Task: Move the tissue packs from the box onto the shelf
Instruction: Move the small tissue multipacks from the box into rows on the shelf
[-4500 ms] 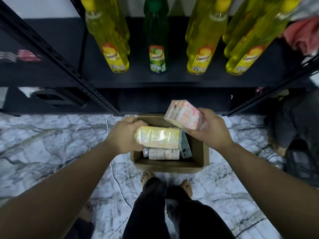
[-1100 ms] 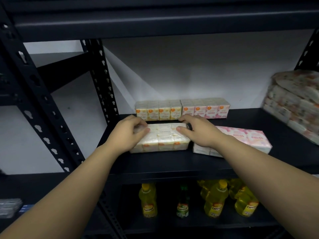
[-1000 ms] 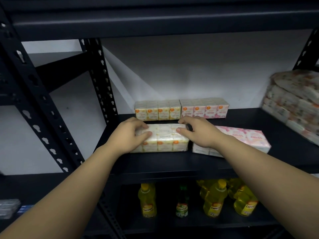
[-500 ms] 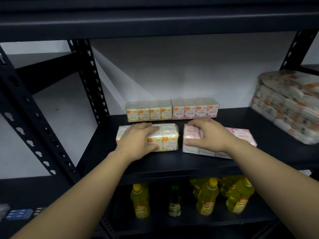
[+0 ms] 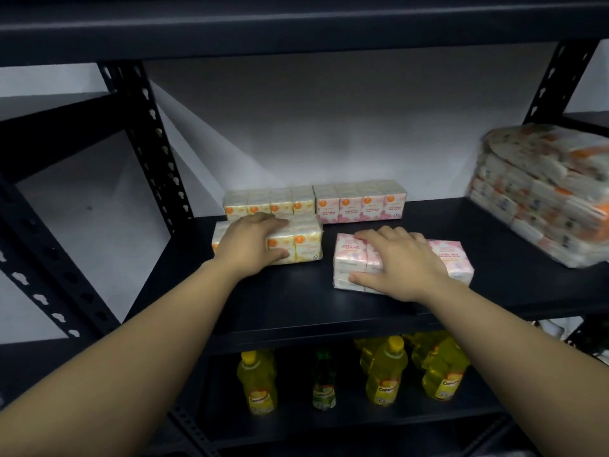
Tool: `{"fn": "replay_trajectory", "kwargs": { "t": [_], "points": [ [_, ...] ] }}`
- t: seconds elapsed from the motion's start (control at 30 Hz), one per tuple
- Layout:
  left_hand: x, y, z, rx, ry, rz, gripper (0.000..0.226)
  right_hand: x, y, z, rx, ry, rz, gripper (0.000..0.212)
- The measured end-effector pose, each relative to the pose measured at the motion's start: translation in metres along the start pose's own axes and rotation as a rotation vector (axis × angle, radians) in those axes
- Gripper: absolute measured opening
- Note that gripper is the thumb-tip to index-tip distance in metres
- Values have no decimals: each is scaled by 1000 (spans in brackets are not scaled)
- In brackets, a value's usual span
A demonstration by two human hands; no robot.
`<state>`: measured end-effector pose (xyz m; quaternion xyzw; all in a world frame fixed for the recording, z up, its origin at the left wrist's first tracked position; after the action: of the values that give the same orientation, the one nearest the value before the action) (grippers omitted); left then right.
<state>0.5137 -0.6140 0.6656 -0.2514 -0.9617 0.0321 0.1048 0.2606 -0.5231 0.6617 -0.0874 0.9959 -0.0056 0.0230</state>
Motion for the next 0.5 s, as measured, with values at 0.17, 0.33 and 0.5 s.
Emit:
{"fn": "replay_trajectory", "kwargs": {
  "t": [0.17,0.33,0.5],
  "points": [
    [-9,-25,1,2,51,-8,72,3,-2,2,-3,-23,4,81],
    [-16,-39,1,10,74,-15,71,5,-3,2,-21,-46,0,82],
    [-21,-48,1,12,48,-14,70,5,-4,2,-29,-61,-6,82]
  ]
}}
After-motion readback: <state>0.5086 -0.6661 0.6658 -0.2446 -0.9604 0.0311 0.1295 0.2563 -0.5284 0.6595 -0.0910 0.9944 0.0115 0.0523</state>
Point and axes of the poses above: each hand's wrist, its own y-axis away from the middle knuckle, its own z-axis out of the palm, x = y × z, the point moved 8 cm from there along -y, towards the middle knuckle, and after that the axes turned 12 degrees about -x, right-handed, at the moved point
